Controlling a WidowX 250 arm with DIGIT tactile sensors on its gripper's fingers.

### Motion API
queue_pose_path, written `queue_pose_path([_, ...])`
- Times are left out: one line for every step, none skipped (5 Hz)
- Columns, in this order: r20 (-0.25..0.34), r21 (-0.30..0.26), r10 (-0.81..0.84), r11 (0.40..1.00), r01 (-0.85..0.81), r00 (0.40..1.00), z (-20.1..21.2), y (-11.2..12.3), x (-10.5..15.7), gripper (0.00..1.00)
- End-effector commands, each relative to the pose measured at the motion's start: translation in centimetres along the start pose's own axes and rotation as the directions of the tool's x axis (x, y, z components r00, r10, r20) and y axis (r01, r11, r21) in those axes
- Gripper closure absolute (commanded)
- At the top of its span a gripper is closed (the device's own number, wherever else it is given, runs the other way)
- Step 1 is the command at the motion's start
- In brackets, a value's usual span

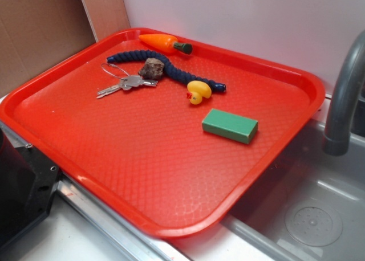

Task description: Grab the yellow duck.

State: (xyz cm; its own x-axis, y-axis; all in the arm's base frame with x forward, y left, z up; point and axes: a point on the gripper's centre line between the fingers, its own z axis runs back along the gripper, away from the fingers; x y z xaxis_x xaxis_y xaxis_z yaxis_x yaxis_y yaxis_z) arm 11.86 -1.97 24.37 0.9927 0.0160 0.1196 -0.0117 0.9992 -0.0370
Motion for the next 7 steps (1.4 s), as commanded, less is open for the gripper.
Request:
queue_pose_path([0.0,0.0,0.0,1.0,0.0,1.0,0.0,0.0,0.0,0.0])
queue_pose_path([0.02,-0.026,0.114,0.993,-0.113,0.993,-4.8,0.7,2.2,0.0])
queue_pose_path([0.017,-0.228,0.38,0.902,-0.367,0.925,-7.9,-2.0,6.1,0.0])
queue_pose_path([-0.041,-0.175,0.441,0.88,-0.441,0.897,-11.9,-2.2,9.0,0.0])
queue_pose_path([-0.041,-0.175,0.441,0.88,-0.441,0.897,-11.9,-2.2,9.0,0.0])
queue_pose_path([-0.041,-0.175,0.441,0.88,-0.441,0.897,-11.9,-2.2,9.0,0.0])
queue_pose_path([-0.041,-0.175,0.441,0.88,-0.441,0.897,-11.9,-2.2,9.0,0.0])
